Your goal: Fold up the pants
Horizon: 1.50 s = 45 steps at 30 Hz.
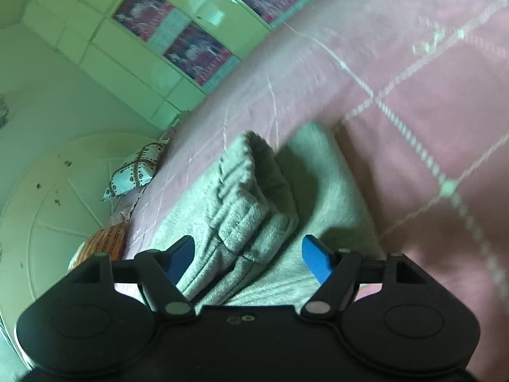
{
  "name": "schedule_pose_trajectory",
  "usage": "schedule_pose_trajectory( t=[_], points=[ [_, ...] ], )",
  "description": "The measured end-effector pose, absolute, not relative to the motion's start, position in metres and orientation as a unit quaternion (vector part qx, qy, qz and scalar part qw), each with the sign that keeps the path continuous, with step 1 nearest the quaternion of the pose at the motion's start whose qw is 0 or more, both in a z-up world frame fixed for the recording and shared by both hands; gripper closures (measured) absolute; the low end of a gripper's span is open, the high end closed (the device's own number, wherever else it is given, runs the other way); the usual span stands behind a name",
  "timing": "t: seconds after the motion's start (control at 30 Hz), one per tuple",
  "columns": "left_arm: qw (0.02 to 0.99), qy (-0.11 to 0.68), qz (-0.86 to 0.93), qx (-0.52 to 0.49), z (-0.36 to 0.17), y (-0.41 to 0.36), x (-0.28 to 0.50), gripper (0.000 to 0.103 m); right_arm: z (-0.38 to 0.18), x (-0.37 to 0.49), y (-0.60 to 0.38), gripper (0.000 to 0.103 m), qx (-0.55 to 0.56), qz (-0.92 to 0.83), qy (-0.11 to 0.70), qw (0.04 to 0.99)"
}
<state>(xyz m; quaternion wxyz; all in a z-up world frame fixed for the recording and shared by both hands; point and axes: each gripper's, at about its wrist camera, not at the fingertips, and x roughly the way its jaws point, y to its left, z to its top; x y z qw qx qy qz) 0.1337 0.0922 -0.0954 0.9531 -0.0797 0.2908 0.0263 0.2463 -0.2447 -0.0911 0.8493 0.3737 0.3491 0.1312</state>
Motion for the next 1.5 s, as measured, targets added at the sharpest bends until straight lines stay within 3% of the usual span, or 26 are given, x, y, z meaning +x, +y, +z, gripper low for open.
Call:
schedule_pose_trajectory(
  t=[0.07,0.13,0.17,0.2,0.27,0.47,0.6,0.87,0.97,1.1,1.3,1.4,1.5],
  points=[
    [0.954,0.292,0.005,-0.075,-0.096,0.086,0.136,0.019,-0.096,0.255,-0.24,0.02,0.397,0.118,0.349,0.841],
    [0.956,0.286,-0.002,-0.07,-0.097,0.08,0.143,0.019,-0.094,0.263,-0.232,0.019,0.397,0.101,0.35,0.843],
    [0.954,0.292,-0.002,-0.071,-0.1,0.077,0.15,0.019,-0.092,0.268,-0.226,0.027,0.394,0.106,0.353,0.842],
    [0.952,0.297,-0.004,-0.072,-0.102,0.073,0.155,0.019,-0.091,0.271,-0.221,0.043,0.388,0.108,0.358,0.842],
    [0.952,0.296,0.002,-0.076,-0.105,0.068,0.165,0.019,-0.091,0.276,-0.212,0.056,0.369,0.108,0.373,0.844],
    [0.95,0.294,0.002,-0.102,-0.107,0.071,0.172,0.019,-0.104,0.282,-0.213,0.054,0.388,0.092,0.391,0.83],
    [0.95,0.3,0.025,-0.079,-0.114,0.071,0.184,0.019,-0.077,0.289,-0.196,0.073,0.348,0.102,0.383,0.849],
    [0.953,0.288,0.047,-0.082,-0.113,0.066,0.18,0.017,0.032,0.248,-0.187,0.074,0.321,0.192,0.235,0.897],
    [0.952,0.284,0.058,-0.095,-0.114,0.067,0.179,0.017,0.005,0.238,-0.214,0.074,0.308,0.136,0.245,0.909],
    [0.948,0.271,0.057,-0.155,-0.117,0.078,0.175,0.017,-0.103,0.27,-0.247,0.074,0.358,0.054,0.417,0.834],
    [0.954,0.256,0.057,-0.143,-0.111,0.071,0.18,0.017,-0.096,0.263,-0.247,0.071,0.359,0.067,0.394,0.844],
    [0.943,0.263,0.069,-0.194,-0.119,0.085,0.18,0.017,-0.087,0.262,-0.25,0.073,0.366,0.076,0.383,0.844],
    [0.945,0.273,0.065,-0.167,-0.123,0.079,0.182,0.017,-0.073,0.249,-0.247,0.072,0.343,0.084,0.35,0.868]
  ],
)
